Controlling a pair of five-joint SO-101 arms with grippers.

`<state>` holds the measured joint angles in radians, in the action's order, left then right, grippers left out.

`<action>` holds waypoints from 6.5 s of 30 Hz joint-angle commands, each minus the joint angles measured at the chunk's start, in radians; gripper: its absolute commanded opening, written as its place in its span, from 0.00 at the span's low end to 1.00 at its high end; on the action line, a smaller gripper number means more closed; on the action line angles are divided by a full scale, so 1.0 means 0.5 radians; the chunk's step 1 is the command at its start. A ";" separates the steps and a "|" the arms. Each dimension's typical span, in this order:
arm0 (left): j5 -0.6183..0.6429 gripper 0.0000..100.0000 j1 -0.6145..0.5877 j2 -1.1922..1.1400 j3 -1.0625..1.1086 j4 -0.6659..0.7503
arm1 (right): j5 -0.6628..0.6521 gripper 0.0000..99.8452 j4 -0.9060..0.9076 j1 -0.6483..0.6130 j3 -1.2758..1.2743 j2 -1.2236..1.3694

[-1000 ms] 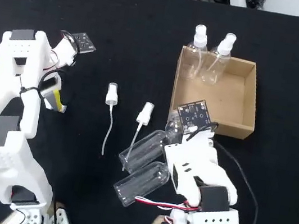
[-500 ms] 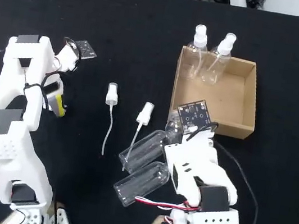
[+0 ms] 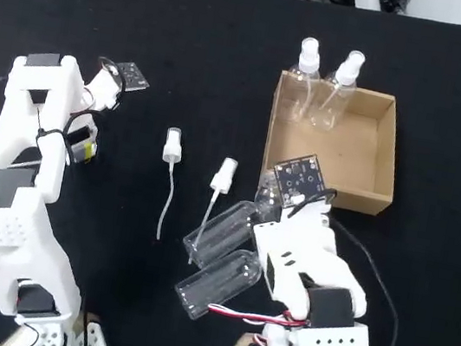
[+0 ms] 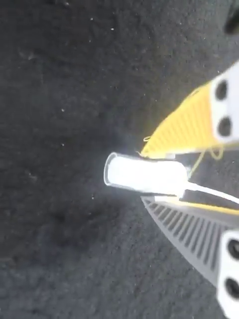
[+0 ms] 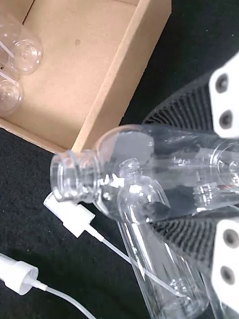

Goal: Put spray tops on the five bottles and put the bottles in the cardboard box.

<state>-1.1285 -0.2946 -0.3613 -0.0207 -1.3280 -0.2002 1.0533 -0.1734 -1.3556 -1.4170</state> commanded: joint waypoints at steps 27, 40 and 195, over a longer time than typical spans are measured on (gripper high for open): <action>0.107 0.26 -0.232 -0.129 -0.422 -0.163 | -0.003 0.01 0.025 -0.009 0.011 -0.038; 0.006 0.26 -0.112 -0.381 -0.529 -0.209 | -0.003 0.01 0.025 -0.009 0.011 -0.038; 2.897 0.03 1.257 1.881 -1.069 -0.196 | 0.279 0.01 -1.651 -1.086 -0.253 -0.038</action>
<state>0.3122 0.3237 0.5669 -0.5808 -1.4339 -0.0683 0.2539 -0.7058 -1.4922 -1.4170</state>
